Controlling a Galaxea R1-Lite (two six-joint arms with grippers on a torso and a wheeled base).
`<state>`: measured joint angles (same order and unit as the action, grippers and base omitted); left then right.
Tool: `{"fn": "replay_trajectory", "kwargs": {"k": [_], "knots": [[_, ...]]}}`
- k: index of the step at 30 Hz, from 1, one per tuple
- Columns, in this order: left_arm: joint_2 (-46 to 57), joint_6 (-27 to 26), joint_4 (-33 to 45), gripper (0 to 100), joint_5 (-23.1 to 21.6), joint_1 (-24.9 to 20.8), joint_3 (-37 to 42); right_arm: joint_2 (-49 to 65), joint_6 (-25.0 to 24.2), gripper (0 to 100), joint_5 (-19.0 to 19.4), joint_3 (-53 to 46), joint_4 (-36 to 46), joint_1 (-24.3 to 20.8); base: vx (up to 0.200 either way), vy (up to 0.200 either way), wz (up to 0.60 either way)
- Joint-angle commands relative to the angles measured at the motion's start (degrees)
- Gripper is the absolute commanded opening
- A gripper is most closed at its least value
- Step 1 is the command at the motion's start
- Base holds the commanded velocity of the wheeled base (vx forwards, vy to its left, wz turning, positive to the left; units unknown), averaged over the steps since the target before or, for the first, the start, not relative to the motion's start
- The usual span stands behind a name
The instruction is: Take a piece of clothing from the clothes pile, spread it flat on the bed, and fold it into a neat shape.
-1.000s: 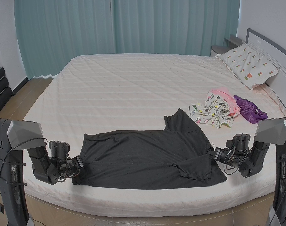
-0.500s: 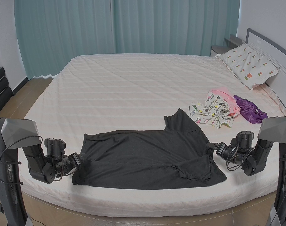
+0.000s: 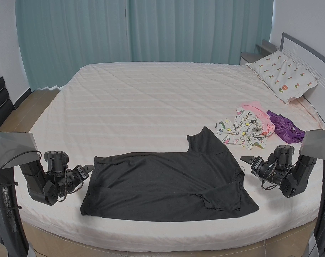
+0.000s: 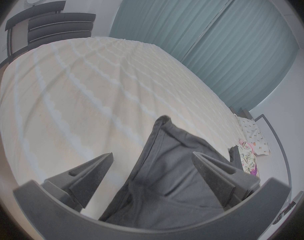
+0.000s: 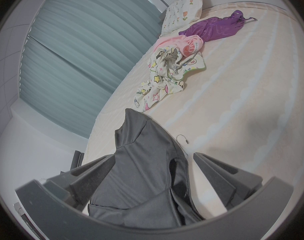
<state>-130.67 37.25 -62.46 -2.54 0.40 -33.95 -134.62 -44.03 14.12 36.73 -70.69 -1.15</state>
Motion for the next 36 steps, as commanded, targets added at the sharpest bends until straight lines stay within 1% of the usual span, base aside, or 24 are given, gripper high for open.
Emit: {"fn": "replay_trajectory", "kwargs": {"k": [1,7,31,36], "knots": [[-0.1,0.0,0.1,100,-0.1,1.0,-0.8,0.2,0.0,100,0.0,-0.4,0.0,-0.2,0.200,0.000,0.00],[-0.4,0.0,0.0,100,-0.1,1.2,-0.9,-0.1,0.0,100,0.0,-0.5,-0.1,-0.6,0.200,0.000,0.00],[-1.7,0.4,-0.4,100,0.0,0.7,-1.7,-1.3,0.0,100,0.0,-0.6,-0.1,-0.7,0.000,0.000,0.00],[-1.7,0.2,-0.5,100,0.0,0.7,-1.2,-1.3,0.0,100,0.0,-0.6,-0.1,-0.7,0.200,0.000,0.00]]}}
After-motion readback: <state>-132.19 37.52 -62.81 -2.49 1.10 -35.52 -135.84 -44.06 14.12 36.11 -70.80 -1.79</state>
